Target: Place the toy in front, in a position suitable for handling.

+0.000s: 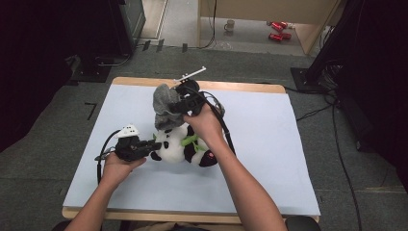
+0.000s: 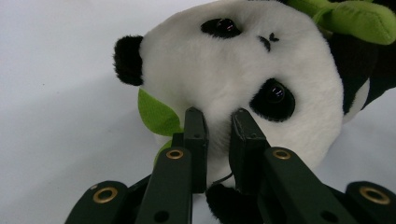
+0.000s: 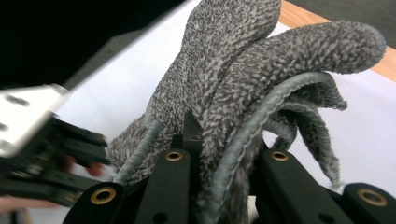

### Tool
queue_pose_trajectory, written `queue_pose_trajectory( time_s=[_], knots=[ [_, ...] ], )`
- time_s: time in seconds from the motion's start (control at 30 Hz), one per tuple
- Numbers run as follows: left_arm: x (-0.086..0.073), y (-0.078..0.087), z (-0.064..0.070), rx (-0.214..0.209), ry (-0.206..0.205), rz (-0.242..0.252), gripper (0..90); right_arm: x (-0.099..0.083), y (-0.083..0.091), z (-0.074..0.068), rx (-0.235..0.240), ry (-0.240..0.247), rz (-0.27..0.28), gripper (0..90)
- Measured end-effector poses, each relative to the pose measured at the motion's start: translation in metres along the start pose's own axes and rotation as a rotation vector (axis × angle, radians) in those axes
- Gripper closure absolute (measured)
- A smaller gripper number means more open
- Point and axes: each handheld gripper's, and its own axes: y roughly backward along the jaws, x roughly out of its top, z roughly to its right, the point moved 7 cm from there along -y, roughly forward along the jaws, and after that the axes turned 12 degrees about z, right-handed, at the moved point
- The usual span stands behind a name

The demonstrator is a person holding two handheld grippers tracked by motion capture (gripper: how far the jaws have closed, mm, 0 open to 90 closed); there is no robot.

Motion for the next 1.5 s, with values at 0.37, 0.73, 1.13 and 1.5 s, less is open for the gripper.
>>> queue_pose_trajectory(
  time_s=[0.37,0.73,1.13,1.5],
  knots=[
    [0.003,0.0,0.0,-0.002,0.001,0.009,79.1,-0.029,-0.047,-0.021,0.066,-0.018,-0.12,79.4],
    [0.001,-0.002,-0.003,0.006,0.012,-0.006,78.9,-0.054,-0.041,0.011,0.006,-0.03,-0.159,79.3],
    [0.003,-0.003,-0.007,0.004,0.035,0.005,79.0,-0.064,-0.016,0.05,-0.096,-0.032,-0.152,79.3],
    [0.009,-0.009,-0.013,0.01,0.05,0.025,79.4,-0.059,0.007,0.068,-0.15,-0.024,-0.083,79.4]
  ],
)
